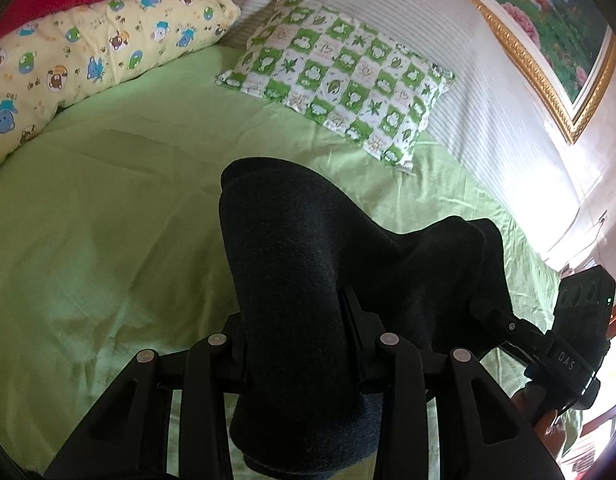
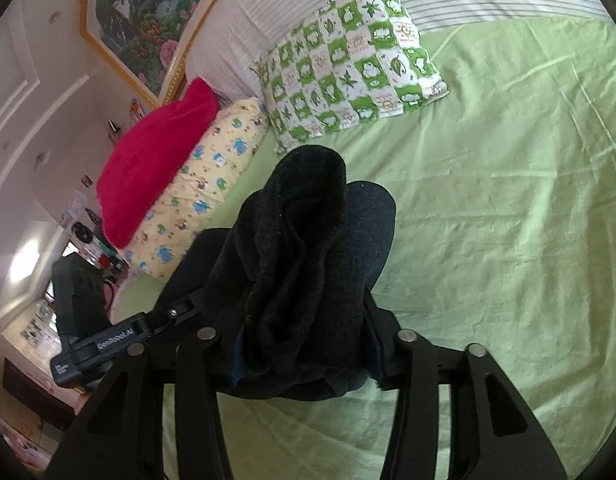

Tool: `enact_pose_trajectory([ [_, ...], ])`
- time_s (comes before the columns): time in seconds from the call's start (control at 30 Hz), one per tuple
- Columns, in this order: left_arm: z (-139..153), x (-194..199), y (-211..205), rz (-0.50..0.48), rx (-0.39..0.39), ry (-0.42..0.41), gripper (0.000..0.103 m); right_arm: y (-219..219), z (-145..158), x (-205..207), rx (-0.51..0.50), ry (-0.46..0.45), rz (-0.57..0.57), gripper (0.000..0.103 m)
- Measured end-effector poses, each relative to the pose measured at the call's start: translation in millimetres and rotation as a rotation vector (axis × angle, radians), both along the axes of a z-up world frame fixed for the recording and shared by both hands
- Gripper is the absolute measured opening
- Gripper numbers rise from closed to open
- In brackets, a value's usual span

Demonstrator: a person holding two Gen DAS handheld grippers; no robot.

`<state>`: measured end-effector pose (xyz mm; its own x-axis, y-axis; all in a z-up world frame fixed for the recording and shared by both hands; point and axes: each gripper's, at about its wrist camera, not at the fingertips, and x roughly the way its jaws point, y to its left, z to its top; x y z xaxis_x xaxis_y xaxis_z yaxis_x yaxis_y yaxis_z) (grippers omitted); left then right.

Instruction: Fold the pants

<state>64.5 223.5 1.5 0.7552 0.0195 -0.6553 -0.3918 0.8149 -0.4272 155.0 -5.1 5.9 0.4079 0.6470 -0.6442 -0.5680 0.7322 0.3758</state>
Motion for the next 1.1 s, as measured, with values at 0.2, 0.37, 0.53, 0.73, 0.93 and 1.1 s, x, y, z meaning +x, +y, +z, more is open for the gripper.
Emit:
enact_pose_trajectory([
  [0.2, -12.3, -10.9, 7.9, 0.038, -0.001, 0.01, 0.062, -19.2, -10.8, 6.7, -0.01, 0.006, -0.045, 0.07],
  [0.37, -23.4, -20.1, 17.5, 0.068, -0.041, -0.004, 0.077, -42.2, -22.0, 16.4, -0.001, 0.011, -0.083, 0.077],
  [0.53, -28.8, -17.3, 12.6, 0.072, -0.003, 0.01, 0.081, -48.8, -32.2, 17.9, -0.011, -0.02, -0.098, 0.082],
  [0.73, -28.9, -17.8, 6.7, 0.093, 0.051, 0.011, 0.084, -53.1, -36.2, 21.5, -0.001, -0.044, -0.102, 0.089],
  [0.93, -23.1, -30.9, -5.9, 0.109, 0.075, 0.031, 0.084, -67.9, -29.2, 10.2, 0.113, -0.047, -0.091, 0.09],
  [1.1, -19.9, -45.9, -25.4, 0.103, 0.128, 0.057, 0.084, -69.1, -18.0, -11.1, 0.152, -0.112, -0.057, 0.094],
])
